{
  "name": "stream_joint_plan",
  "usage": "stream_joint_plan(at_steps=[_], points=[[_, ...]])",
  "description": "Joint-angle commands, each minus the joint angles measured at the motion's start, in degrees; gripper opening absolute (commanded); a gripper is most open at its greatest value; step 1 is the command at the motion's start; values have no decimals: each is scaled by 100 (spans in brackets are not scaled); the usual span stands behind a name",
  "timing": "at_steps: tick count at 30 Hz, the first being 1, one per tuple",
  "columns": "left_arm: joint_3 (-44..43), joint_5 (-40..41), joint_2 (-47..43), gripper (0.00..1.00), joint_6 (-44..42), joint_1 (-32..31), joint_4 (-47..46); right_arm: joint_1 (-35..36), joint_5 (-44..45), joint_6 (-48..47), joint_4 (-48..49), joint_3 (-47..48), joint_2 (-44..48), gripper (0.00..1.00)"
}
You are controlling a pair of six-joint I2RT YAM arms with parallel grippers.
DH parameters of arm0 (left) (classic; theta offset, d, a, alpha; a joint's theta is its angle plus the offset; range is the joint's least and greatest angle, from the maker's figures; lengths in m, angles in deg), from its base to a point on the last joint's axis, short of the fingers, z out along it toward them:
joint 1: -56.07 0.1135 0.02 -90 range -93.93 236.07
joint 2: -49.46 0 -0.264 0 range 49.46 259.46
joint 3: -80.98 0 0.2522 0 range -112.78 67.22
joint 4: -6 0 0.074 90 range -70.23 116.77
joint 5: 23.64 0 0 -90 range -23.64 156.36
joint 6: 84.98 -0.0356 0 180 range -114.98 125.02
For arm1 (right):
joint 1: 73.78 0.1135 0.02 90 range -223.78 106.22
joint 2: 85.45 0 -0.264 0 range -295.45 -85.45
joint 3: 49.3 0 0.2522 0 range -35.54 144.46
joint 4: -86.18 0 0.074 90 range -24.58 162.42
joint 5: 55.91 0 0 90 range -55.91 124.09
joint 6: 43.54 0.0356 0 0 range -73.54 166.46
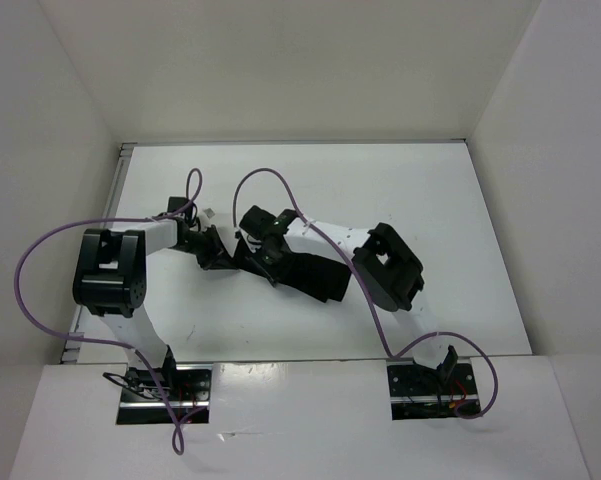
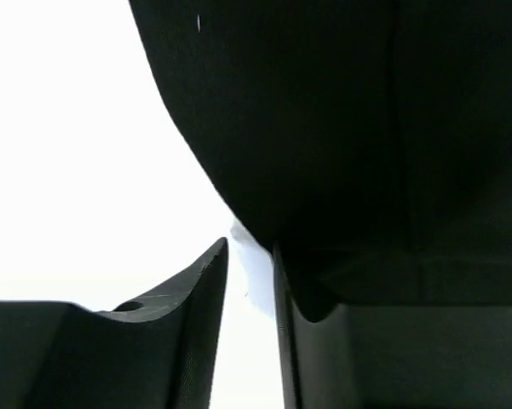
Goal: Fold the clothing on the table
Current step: Fold the skirt
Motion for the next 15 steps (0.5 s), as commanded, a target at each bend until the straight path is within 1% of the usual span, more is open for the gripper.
stream_joint_plan(at_steps=[1, 3, 4, 5, 6, 7, 9, 10, 12, 13, 15], points=[[-398, -318, -417, 7, -115, -12, 195, 75, -247, -24, -229, -118, 453, 35], [-626, -388, -654, 10, -168, -12, 283, -30, -396, 81, -290, -276, 841, 37], [-906, -476, -733, 11, -168, -12, 336, -196, -397, 151, -291, -277, 1034, 37], [-1048, -555, -873, 14, -168, -12, 337, -311, -553, 309, -291, -451, 1410, 39], [-1197, -652, -874, 15, -168, -12, 337, -442, -607, 406, -291, -539, 1588, 41], [-1347, -905, -874, 17, -168, -12, 258, -731, -608, 511, -239, -653, 1764, 41], [-1734, -1074, -874, 18, 7, -12, 5, -1048, -739, 784, -125, -1092, 2230, 42], [-1831, -1074, -691, 18, 129, -82, -93, -1372, -739, 889, -2, -1416, 2483, 42], [-2111, -1127, -454, 18, 183, -83, -286, -1743, -739, 1214, 122, -1734, 2705, 42], [-2200, -1127, -209, 18, 253, -135, -287, -2101, -670, 1294, 122, -1857, 2793, 42], [-2358, -908, 4, 15, 306, -135, -287, -2428, -555, 1496, 175, -2113, 3021, 42]])
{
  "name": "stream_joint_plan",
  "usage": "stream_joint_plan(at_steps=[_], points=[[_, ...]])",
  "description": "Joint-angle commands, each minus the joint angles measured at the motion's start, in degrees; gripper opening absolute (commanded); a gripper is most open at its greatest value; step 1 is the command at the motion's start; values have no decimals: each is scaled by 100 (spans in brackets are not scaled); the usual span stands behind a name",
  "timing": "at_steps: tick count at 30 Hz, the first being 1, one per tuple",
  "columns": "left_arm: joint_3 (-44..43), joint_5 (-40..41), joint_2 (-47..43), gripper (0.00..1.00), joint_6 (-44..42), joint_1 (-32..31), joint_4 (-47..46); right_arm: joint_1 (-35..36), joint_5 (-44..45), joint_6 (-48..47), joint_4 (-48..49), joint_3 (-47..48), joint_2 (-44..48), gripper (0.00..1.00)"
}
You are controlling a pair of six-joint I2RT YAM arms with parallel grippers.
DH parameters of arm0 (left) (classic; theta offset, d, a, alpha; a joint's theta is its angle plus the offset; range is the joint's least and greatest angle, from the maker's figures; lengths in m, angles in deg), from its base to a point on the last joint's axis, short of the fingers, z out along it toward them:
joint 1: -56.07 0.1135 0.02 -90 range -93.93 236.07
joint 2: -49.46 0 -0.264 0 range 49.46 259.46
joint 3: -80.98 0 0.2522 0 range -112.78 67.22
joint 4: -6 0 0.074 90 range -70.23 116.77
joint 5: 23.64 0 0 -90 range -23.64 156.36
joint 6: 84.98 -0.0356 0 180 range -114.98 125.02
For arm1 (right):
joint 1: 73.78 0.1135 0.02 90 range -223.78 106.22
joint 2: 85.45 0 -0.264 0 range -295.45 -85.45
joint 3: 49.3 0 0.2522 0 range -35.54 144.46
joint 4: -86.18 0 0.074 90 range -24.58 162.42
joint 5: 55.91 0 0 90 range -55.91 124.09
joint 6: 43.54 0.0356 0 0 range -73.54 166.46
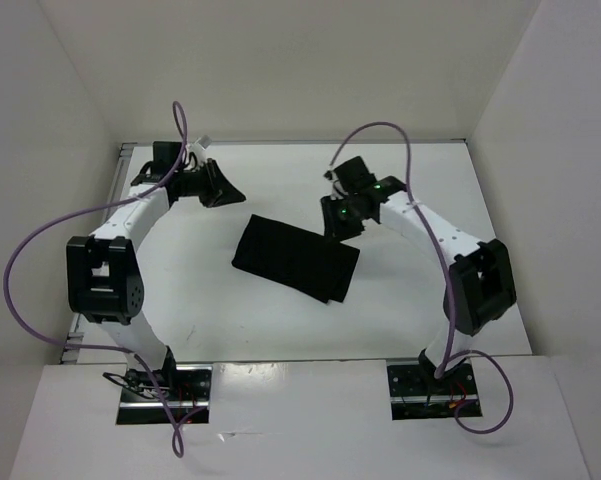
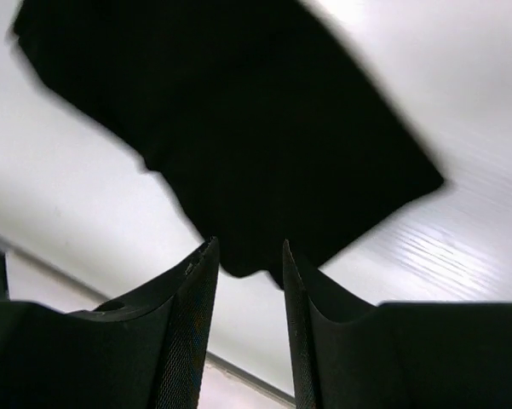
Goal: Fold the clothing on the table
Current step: Fold the skirt
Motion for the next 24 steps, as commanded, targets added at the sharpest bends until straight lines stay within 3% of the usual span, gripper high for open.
stream_joint_plan(at_steps=[1, 7, 10, 24], points=[[-223, 60, 498, 15, 140, -61, -91, -484, 136, 504, 155, -428, 270, 42], [-294, 1361, 867, 5, 88, -61, 32, -1004, 66, 566, 261, -499, 561, 42], [-294, 1494, 1113, 0, 27, -61, 252, -1126, 198, 566, 313, -604, 561, 42], [672, 1846, 1105, 0, -27, -61, 560, -1575, -66, 733, 472, -710, 227, 42]])
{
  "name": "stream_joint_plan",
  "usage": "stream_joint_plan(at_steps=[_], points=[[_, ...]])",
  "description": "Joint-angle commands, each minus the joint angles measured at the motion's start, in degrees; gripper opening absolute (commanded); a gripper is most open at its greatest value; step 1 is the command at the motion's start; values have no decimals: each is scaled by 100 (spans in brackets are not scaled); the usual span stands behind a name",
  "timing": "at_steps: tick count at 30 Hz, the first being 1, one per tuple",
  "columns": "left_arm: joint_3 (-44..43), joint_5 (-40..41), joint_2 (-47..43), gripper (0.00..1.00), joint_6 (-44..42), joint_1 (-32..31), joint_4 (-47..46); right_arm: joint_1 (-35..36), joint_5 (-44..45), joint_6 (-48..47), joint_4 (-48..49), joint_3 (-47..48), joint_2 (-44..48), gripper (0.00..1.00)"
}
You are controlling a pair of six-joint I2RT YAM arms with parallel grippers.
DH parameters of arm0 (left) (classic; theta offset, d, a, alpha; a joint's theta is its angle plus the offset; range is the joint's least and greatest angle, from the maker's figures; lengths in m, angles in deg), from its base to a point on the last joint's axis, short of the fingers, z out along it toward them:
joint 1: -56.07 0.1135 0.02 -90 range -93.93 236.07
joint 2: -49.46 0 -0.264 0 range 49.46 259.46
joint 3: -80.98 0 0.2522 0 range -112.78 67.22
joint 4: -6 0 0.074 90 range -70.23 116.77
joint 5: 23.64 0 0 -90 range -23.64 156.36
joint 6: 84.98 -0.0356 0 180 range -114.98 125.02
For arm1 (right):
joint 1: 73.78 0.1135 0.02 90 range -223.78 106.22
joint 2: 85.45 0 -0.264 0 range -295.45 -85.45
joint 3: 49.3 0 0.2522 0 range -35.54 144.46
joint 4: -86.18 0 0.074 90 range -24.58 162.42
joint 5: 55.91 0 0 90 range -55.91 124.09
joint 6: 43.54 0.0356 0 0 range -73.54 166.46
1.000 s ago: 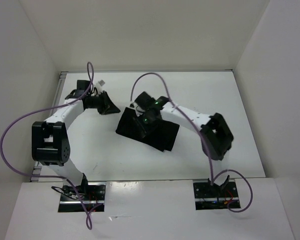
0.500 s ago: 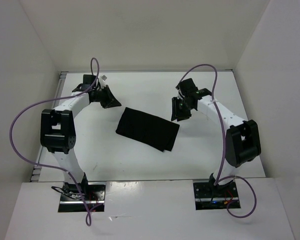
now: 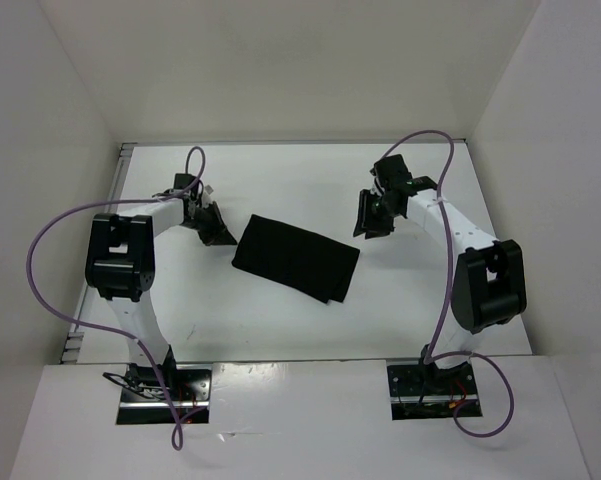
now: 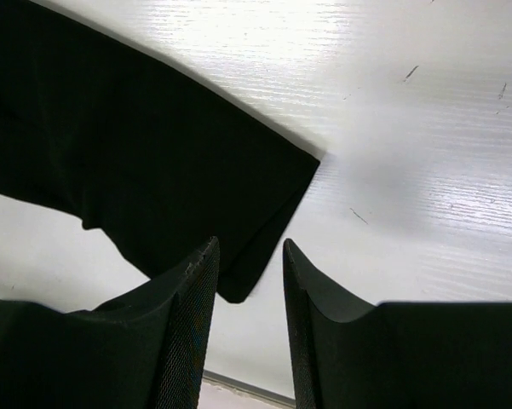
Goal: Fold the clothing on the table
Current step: Fold the skirt
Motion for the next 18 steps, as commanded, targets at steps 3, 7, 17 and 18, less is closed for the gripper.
stream_joint_plan(at_steps=[3, 7, 17, 18], points=[[282, -34, -119, 0, -134, 2, 94, 20, -160, 42, 221, -78, -123, 42], [397, -88, -119, 0, -134, 2, 41, 20, -160, 95, 282, -131, -237, 42], [379, 44, -636, 0, -186, 2, 278, 20, -266, 148, 502, -298, -352, 42], [301, 96, -698, 0, -186, 2, 348, 20, -318, 148, 502, -298, -352, 42]])
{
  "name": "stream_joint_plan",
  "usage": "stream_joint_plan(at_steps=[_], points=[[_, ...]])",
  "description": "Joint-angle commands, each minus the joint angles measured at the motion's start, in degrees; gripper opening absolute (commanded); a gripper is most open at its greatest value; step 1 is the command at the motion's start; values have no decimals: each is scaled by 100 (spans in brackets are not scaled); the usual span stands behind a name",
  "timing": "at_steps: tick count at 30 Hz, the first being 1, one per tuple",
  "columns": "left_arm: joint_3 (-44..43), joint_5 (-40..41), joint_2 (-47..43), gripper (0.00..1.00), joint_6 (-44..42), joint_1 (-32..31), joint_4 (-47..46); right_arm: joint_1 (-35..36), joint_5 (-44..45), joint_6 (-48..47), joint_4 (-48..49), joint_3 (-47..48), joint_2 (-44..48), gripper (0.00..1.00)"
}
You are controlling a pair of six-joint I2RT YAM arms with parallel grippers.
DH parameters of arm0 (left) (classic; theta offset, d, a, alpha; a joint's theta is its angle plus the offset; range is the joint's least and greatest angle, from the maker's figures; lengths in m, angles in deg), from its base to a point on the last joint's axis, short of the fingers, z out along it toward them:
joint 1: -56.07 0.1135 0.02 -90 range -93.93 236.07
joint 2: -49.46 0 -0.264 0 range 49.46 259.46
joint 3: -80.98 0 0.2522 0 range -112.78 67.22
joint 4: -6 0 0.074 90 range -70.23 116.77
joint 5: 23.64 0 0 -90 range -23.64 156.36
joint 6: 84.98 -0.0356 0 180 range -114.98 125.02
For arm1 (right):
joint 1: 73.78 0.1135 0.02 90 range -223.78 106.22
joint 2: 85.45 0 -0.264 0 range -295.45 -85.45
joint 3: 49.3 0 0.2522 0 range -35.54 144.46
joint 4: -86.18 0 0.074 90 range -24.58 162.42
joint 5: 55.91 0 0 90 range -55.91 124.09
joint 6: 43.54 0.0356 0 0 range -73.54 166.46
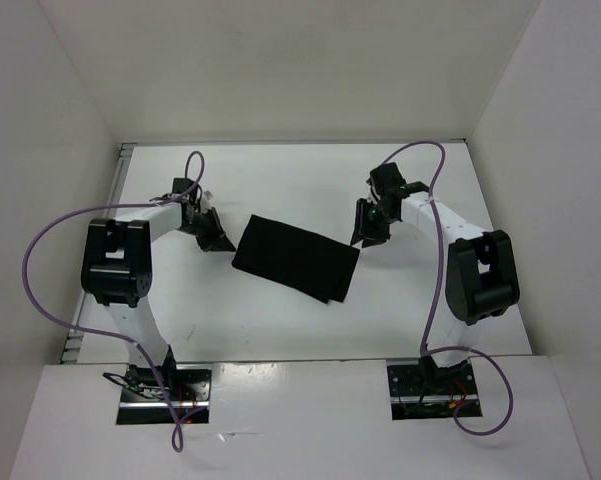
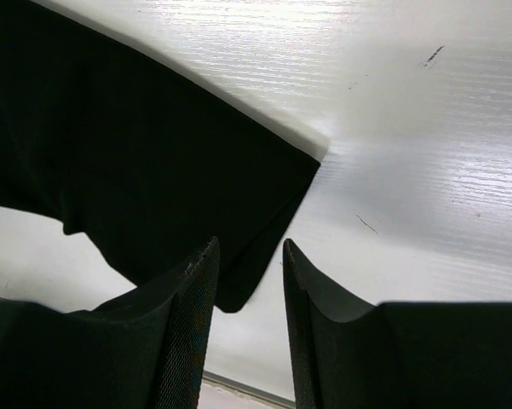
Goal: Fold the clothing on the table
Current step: Fold the skirt
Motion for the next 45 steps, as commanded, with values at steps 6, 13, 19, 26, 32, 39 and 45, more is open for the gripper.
stream_joint_plan(at_steps=[6, 13, 19, 26, 32, 39, 45], points=[[-247, -44, -730, 0, -79, 2, 306, 20, -133, 49, 268, -29, -44, 42], [42, -148, -669, 0, -27, 2, 200, -32, -185, -3, 320, -29, -106, 42], [219, -272, -493, 0, 26, 2, 42, -278, -502, -3, 373, -29, -44, 42], [333, -325, -238, 0, 26, 2, -90, -384, -555, -56, 426, -82, 9, 42], [386, 130, 130, 0, -27, -111, -142, -384, -809, -56, 488, -135, 61, 48], [386, 422, 201, 0, -79, -217, -37, -384, -950, 66, 611, -188, -9, 52], [386, 422, 88, 0, -132, -270, 16, -384, -950, 172, 611, -188, -404, 49]])
